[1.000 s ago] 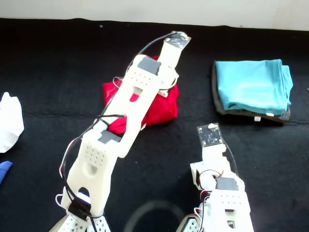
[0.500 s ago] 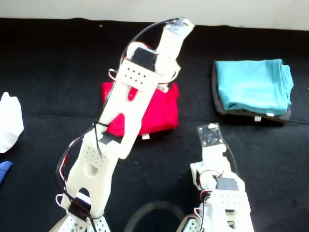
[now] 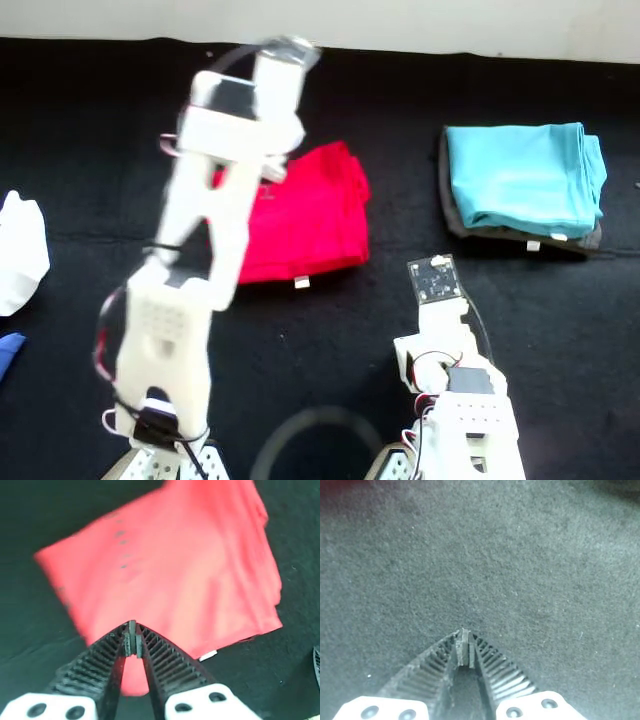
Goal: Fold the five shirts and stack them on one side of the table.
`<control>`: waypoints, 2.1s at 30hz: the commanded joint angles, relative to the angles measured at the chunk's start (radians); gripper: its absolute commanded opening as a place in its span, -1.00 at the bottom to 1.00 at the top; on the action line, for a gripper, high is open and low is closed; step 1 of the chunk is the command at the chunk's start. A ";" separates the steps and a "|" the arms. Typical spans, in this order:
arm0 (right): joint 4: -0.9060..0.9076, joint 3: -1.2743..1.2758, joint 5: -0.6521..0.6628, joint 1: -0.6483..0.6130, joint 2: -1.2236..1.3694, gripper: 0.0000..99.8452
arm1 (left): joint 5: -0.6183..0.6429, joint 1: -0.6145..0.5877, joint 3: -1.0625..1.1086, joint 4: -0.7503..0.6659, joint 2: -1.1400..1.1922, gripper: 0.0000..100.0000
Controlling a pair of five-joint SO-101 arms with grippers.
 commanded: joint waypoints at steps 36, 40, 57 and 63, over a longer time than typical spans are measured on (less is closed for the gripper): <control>0.518 -1.018 -0.120 -0.166 0.274 -0.98 | -0.123 -0.568 2.407 -0.801 -1.687 -0.98; 0.519 -1.267 -0.207 -0.257 0.553 -0.98 | -0.123 -0.568 2.486 -0.913 -1.689 -0.98; 0.805 -2.267 -0.242 -0.380 1.670 -0.98 | -0.123 -0.568 2.508 -0.945 -1.693 -0.98; 0.901 -2.318 -0.241 -0.303 1.813 -0.99 | -0.123 -0.568 2.508 -0.948 -1.693 -0.98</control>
